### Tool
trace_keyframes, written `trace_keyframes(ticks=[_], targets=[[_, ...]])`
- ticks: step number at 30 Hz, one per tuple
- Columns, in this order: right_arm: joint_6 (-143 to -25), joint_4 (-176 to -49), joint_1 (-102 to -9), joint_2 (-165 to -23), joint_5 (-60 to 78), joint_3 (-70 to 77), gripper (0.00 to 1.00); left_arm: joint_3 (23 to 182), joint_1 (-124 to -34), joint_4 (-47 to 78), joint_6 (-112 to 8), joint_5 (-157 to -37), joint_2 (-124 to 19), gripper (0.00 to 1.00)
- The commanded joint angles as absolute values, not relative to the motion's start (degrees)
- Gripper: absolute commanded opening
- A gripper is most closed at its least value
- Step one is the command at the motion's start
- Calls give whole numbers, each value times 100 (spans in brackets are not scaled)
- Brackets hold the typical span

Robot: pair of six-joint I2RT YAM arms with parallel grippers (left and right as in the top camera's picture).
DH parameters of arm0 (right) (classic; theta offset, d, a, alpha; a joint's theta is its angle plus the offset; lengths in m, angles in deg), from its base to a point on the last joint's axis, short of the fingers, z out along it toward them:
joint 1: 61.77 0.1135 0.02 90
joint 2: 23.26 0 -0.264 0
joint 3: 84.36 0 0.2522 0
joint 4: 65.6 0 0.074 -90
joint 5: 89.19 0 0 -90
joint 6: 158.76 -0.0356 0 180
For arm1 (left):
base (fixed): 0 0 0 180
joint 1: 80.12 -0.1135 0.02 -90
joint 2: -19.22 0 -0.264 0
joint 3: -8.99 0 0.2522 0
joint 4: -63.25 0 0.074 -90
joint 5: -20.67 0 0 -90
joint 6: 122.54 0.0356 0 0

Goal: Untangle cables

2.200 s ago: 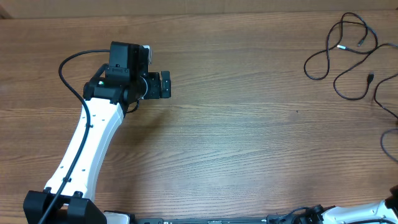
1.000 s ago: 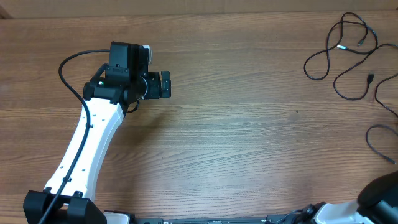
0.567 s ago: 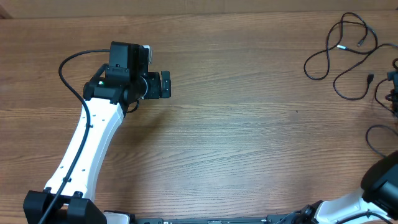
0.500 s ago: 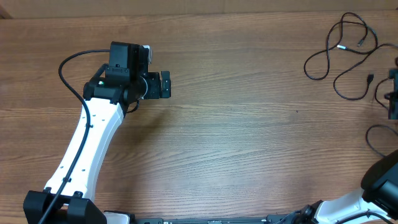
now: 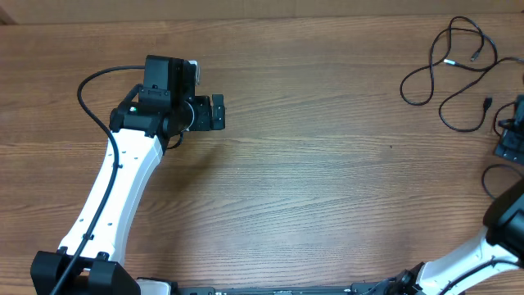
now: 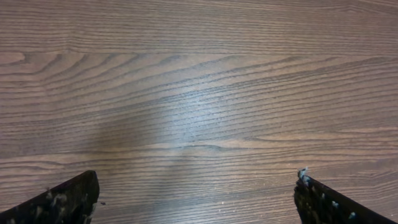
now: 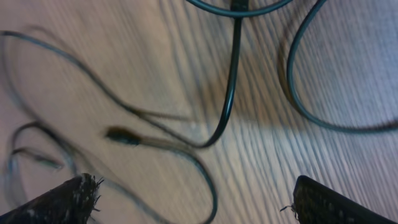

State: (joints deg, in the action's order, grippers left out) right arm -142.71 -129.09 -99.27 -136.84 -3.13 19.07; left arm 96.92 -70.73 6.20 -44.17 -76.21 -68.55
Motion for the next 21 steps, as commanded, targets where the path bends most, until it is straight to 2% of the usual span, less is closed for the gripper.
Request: trace_keyframes(ticks=[1,7,9,11,16,17,19,20,21], targets=[[-14376,-12782,-9938,-13940,-453,1933,100,9672,-7034,583,-4411,-7643,-6768,100],[-14326,-12468,-9940,-14213,-580,1933,100,9672,-7034,308,-4409,-7640,-6768,100],[-14190,-12350,-9938,-14261,-582,1933,85,9672,-7034,258,-4411,-7640,-6768,100],[-14017,-12190,-9938,-14277,-582,1933,77,9672,-7034,255,-4413,-7643,-6768,100],[-14002,-12105,-9938,-14283,-722,1933,74,9672,-7034,260,-4413,-7643,-6768,99],[-13967,-12103,-9938,-14287,-759,1933,68,9672,-7034,260,-4413,-7643,-6768,100],[-13877,-12098,-9938,-14292,-834,1933,21,9672,-7034,260,-4413,-7643,-6768,100],[-13875,-12100,-9938,-14292,-879,1933,4,9672,-7034,260,-4413,-7643,-6768,99],[-13873,-12100,-9938,-14292,-893,1933,4,9672,-7034,258,-4413,-7643,-6768,100]])
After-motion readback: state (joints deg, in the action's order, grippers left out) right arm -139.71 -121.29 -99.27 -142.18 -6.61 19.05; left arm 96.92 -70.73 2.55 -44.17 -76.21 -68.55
